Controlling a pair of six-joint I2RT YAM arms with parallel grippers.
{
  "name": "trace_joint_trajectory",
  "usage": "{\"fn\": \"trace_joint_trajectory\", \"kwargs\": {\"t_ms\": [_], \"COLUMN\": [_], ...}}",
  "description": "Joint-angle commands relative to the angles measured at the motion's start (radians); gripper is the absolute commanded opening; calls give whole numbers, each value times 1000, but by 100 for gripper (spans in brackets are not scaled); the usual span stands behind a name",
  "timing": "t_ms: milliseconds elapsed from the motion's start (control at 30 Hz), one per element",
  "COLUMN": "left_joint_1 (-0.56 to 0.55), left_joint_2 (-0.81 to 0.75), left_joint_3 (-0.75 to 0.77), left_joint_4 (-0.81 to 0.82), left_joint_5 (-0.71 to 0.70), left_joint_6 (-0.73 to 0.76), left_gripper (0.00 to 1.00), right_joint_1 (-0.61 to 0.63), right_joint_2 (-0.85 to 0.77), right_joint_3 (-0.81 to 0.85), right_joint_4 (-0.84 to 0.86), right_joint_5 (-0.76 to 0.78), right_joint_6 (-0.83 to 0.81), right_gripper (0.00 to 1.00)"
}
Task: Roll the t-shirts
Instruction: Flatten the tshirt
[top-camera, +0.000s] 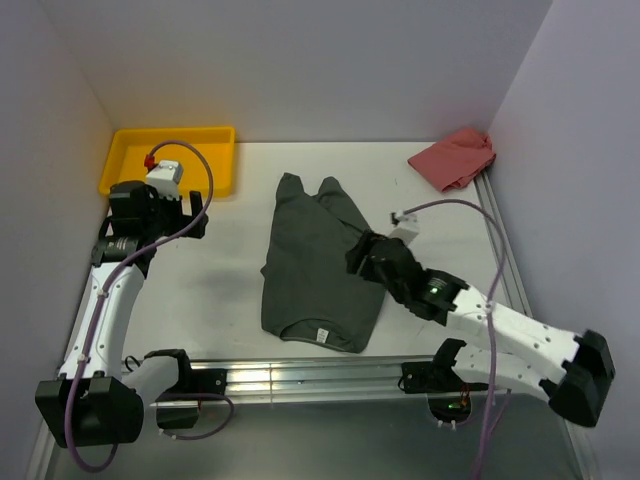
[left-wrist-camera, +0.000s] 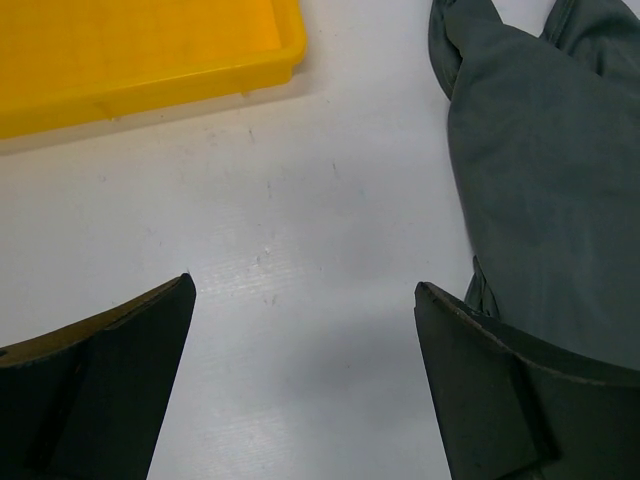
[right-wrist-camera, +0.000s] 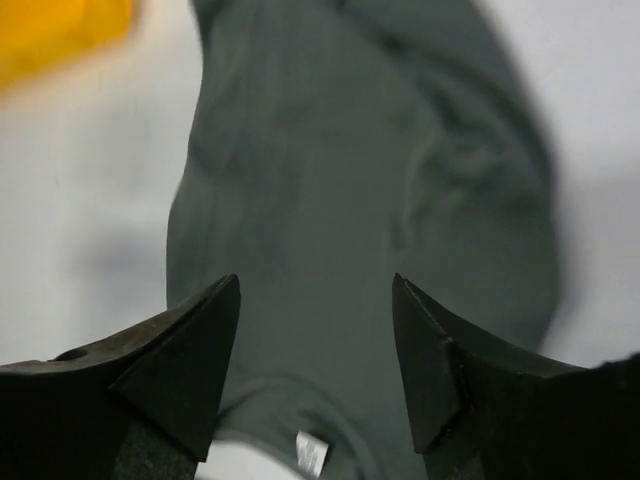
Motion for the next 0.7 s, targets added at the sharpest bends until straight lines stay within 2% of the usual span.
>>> {"fn": "trace_joint_trajectory", "kwargs": {"t_ms": [0, 167, 333, 500, 667], "left_joint_1": [1, -1, -2, -2, -2], "left_joint_2": [9, 17, 34, 32, 29], "left_joint_3": [65, 74, 82, 87, 90], "left_joint_4": [-6, -6, -18, -21, -23], "left_joint_5": [35, 41, 49, 36, 35], "left_joint_6": [-9, -13, -15, 0, 7], "left_gripper": [97, 97, 96, 96, 96], "right_joint_1": [188, 460, 575, 617, 617], "right_joint_2": [136, 501, 832, 949, 971], "right_joint_3": [92, 324, 601, 681, 677], "right_joint_4": [-2, -123, -239, -224, -194], "right_joint_5": [42, 122, 133, 87, 41], "right_joint_6": [55, 115, 97, 59, 19], "right_gripper": [68, 66, 65, 63, 60]}}
